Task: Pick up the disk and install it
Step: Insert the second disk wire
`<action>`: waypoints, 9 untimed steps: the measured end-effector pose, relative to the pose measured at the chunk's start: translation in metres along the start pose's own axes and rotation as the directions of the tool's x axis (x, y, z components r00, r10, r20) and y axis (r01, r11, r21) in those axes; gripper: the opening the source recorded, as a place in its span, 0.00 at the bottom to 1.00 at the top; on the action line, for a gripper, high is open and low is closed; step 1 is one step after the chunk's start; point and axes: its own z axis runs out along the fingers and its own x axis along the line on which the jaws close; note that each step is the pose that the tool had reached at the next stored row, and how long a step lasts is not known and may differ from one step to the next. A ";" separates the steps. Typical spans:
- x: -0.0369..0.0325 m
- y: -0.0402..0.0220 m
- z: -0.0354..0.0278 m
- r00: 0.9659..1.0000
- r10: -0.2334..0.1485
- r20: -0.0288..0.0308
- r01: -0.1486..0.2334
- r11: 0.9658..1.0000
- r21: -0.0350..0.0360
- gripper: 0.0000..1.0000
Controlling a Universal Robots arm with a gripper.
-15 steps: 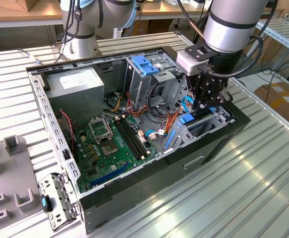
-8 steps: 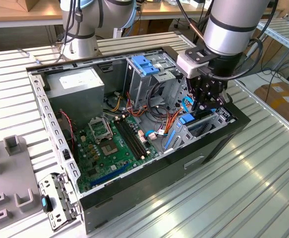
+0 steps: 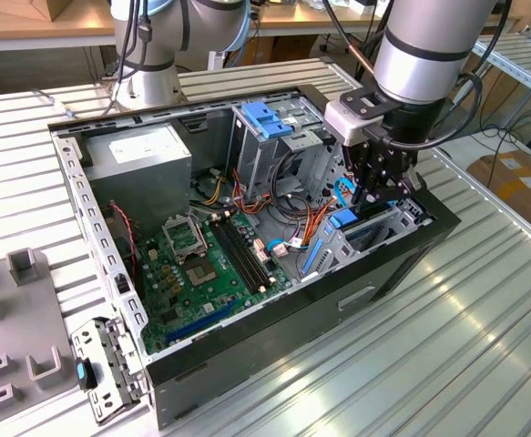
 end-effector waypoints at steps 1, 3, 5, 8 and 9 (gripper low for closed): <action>0.0001 0.0000 -0.0003 1.000 0.000 0.000 0.000 1.000 0.000 0.17; 0.0002 -0.0006 -0.0041 1.000 0.000 0.000 0.000 1.000 0.000 0.24; 0.0005 -0.0014 -0.0090 1.000 0.000 0.000 0.000 1.000 0.000 0.24; 0.0008 -0.0023 -0.0154 1.000 0.000 0.000 0.000 1.000 0.000 0.24; 0.0007 -0.0023 -0.0154 1.000 0.000 0.000 0.000 1.000 0.000 0.24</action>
